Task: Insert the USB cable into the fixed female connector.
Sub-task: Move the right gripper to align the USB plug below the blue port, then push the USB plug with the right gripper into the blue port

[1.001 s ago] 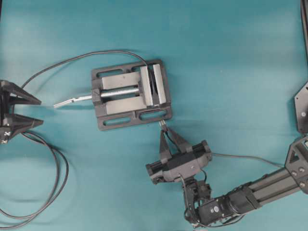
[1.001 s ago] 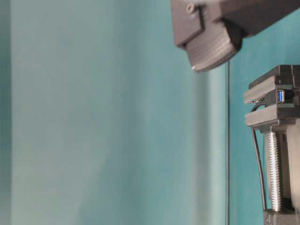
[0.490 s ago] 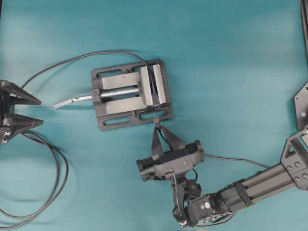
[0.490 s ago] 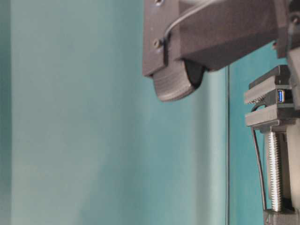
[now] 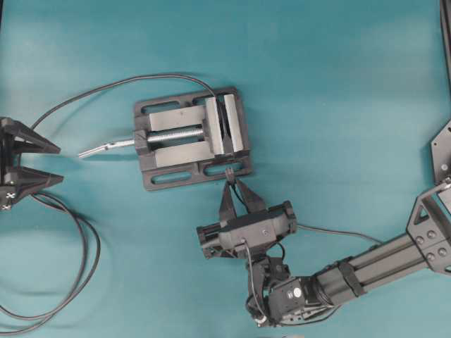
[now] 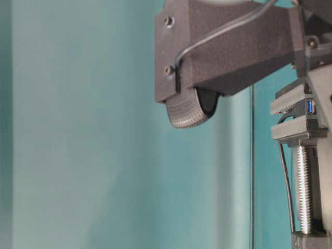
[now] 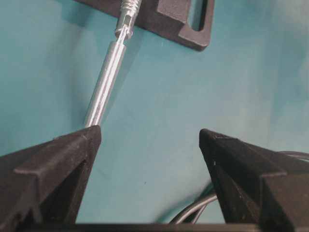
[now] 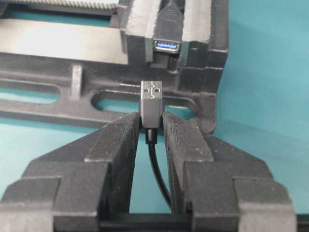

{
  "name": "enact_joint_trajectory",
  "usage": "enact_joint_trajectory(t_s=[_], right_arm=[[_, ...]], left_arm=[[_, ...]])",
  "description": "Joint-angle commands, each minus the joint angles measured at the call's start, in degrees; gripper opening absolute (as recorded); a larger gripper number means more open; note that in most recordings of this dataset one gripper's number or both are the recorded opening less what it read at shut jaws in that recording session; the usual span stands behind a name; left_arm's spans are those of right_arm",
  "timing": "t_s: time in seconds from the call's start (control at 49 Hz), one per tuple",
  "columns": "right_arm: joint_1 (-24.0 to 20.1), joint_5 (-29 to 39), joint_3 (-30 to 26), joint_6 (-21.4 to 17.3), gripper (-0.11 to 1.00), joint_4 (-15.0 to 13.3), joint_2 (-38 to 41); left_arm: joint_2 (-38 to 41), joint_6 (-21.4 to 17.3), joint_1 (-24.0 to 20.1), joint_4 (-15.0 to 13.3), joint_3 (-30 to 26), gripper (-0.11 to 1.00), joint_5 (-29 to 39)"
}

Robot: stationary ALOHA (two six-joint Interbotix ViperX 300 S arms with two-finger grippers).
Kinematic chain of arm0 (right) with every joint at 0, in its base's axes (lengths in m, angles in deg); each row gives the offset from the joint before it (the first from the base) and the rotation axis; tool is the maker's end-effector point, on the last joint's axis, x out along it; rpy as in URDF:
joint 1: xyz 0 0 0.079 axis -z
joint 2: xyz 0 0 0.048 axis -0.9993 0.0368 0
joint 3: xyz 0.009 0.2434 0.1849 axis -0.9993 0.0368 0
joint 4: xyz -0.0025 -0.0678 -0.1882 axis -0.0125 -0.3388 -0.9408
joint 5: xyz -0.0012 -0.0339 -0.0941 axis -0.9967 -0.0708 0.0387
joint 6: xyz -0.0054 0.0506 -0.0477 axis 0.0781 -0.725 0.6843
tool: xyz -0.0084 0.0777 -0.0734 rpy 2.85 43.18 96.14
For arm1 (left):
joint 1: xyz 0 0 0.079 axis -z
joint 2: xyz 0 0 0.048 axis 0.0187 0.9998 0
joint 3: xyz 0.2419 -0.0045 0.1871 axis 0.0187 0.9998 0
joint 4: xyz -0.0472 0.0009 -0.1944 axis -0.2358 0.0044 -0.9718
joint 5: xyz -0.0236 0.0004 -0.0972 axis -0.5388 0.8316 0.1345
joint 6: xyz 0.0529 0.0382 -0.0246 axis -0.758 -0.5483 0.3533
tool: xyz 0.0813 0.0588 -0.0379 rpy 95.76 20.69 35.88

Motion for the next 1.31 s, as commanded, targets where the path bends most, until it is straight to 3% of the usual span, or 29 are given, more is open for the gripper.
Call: enact_joint_trajectory(t_s=[0.0,1.287], right_arm=[[0.53,-0.62,-1.14,0.09,0.20,0.00,-1.49],[2.37,-1.93,-1.14,0.00,0.20,-0.26,-3.78]], left_arm=[[0.35,0.70,-0.09,0.18,-0.62,0.99,-0.26],[0.35,0.62,-0.09,0.18,-0.62,0.99,-0.26]])
